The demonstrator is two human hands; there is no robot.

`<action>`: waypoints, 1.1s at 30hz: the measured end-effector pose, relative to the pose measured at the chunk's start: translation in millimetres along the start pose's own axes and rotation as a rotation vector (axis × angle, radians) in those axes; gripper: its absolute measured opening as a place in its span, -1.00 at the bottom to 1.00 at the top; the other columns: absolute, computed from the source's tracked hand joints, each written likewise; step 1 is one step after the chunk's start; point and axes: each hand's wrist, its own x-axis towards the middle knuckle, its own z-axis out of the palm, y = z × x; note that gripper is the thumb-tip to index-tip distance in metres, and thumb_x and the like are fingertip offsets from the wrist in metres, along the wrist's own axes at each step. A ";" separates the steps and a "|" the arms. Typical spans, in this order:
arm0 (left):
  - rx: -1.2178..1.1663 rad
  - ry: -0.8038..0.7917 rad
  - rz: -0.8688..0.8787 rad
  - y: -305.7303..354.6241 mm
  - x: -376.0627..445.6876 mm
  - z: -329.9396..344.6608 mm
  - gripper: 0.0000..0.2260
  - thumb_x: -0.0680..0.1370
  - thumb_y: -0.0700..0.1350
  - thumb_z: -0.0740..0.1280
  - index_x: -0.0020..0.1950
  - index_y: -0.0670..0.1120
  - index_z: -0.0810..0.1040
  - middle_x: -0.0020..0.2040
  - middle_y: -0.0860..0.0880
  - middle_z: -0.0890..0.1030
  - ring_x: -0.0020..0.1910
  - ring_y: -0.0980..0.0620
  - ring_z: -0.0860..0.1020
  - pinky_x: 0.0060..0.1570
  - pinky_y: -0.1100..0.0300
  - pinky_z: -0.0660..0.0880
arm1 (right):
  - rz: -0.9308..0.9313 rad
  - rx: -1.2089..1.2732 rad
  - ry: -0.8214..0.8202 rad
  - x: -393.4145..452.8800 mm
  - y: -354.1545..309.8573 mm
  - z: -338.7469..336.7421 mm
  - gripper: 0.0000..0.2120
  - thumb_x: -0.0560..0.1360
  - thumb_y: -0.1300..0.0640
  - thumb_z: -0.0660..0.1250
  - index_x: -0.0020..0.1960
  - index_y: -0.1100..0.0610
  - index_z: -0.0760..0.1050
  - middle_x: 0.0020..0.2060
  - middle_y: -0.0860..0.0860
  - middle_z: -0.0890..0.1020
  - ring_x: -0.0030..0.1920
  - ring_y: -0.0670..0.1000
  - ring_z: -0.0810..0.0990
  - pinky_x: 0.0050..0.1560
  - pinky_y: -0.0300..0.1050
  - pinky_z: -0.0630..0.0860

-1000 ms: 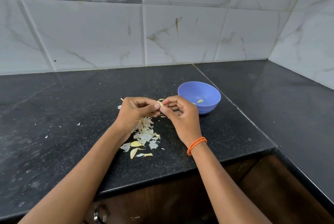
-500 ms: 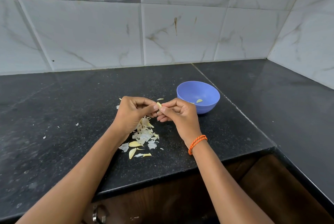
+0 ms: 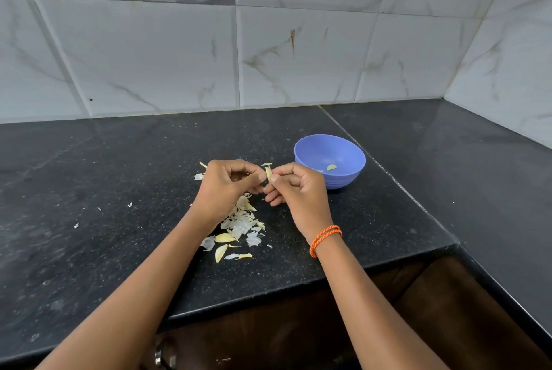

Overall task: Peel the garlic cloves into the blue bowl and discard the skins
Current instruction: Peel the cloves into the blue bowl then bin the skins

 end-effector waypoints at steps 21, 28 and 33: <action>-0.133 -0.071 -0.122 0.0 -1.4 0.1 -0.88 0.59 -0.21 0.52 0.07 -0.26 0.74 -0.07 -0.30 0.74 -0.18 -0.17 0.72 -0.12 0.11 0.72 | -0.137 -0.140 0.119 -0.8 -2.2 1.8 -0.93 0.56 0.31 0.50 0.00 0.23 0.63 -0.20 0.05 0.75 -0.22 0.03 0.76 -0.15 -0.11 0.71; -0.179 -0.085 -0.178 2.8 -0.3 -2.6 -0.84 0.59 -0.23 0.51 0.11 -0.30 0.72 -0.06 -0.33 0.74 -0.23 -0.11 0.71 -0.16 0.15 0.71 | -0.117 -0.032 0.064 -1.1 -4.0 0.3 -0.98 0.59 0.32 0.46 0.01 0.27 0.63 -0.17 0.14 0.74 -0.22 0.13 0.74 -0.16 -0.11 0.70; -0.195 -0.087 -0.200 4.2 -0.1 -6.0 -0.83 0.58 -0.23 0.50 0.11 -0.30 0.74 -0.04 -0.31 0.75 -0.18 -0.12 0.72 -0.10 0.15 0.71 | -0.112 -0.028 0.038 -0.1 -1.3 1.6 -0.96 0.64 0.30 0.41 0.04 0.26 0.63 -0.17 0.14 0.73 -0.20 0.12 0.75 -0.12 -0.07 0.72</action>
